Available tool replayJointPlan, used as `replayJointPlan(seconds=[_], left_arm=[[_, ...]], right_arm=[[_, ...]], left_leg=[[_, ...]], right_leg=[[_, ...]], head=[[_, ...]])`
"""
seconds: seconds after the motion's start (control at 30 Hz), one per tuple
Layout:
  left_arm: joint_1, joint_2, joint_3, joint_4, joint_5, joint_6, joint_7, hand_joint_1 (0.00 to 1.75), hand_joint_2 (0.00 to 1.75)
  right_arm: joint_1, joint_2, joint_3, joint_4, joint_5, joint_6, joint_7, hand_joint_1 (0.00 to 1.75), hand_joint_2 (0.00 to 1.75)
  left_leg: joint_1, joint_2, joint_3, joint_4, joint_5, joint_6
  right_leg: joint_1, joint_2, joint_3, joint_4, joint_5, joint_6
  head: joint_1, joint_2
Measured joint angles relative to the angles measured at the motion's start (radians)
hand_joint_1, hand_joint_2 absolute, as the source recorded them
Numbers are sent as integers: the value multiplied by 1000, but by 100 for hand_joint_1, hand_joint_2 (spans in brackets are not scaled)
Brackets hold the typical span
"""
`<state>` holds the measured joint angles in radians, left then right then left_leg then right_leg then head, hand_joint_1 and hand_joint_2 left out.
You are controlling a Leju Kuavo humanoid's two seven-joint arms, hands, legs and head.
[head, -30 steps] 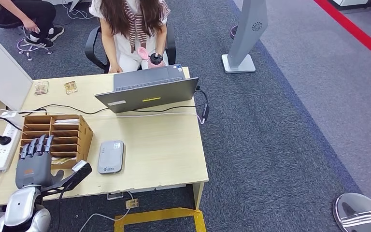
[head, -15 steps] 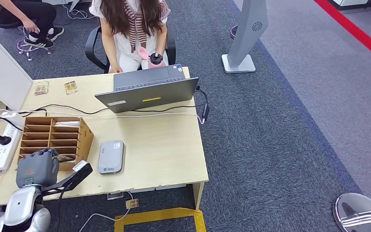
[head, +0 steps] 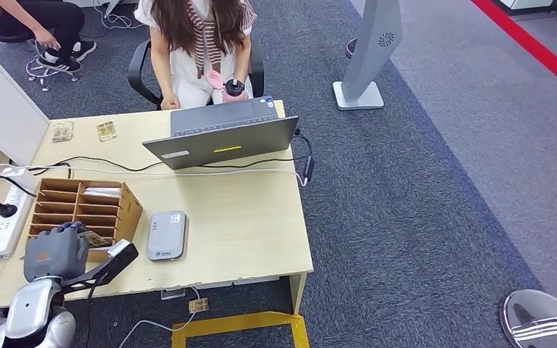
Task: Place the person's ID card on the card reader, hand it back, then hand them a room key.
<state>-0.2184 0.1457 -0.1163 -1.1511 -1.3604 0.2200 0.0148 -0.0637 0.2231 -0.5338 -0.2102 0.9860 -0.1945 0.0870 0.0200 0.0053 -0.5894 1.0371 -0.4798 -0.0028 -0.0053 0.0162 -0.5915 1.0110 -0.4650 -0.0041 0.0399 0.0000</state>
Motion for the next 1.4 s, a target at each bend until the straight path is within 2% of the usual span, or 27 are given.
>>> replayJointPlan(seconds=[0.17,0.53,0.7,0.83,0.97,1.13,1.4], left_arm=[[7,0,-1,-68,17,19,-18,175,175],[53,1,-43,-367,49,18,-43,175,175],[13,0,-57,-405,56,2,-15,175,175],[-111,-1,-56,-321,61,29,7,175,175],[-275,-2,-44,-145,63,84,4,175,175],[-439,0,-38,68,-1,114,21,175,175],[-597,1,-38,265,-112,63,56,175,175]], right_arm=[[0,1,-7,0,-4,-1,0,0,175],[0,6,-33,0,-10,-4,7,0,175],[-1,6,-34,0,11,-2,14,0,175],[-3,6,-34,0,40,3,14,0,175],[-5,6,-34,0,57,12,9,0,175],[-5,6,-33,0,71,19,8,0,175],[-6,6,-27,0,83,25,7,0,175]], left_leg=[[0,0,0,0,0,0],[0,0,0,0,0,0],[0,0,0,0,0,0],[0,-4,0,0,3,-1],[1,-4,0,0,4,-2],[1,-4,0,0,5,-2],[1,-3,0,0,4,-2]], right_leg=[[0,0,0,0,0,0],[0,0,0,0,0,0],[0,0,0,0,0,0],[0,-4,0,0,1,-1],[1,-4,1,1,3,-3],[1,-3,1,1,3,-3],[1,-3,0,1,3,-3]], head=[[0,0],[0,0],[0,0],[1,0],[1,0],[1,0],[1,0]])
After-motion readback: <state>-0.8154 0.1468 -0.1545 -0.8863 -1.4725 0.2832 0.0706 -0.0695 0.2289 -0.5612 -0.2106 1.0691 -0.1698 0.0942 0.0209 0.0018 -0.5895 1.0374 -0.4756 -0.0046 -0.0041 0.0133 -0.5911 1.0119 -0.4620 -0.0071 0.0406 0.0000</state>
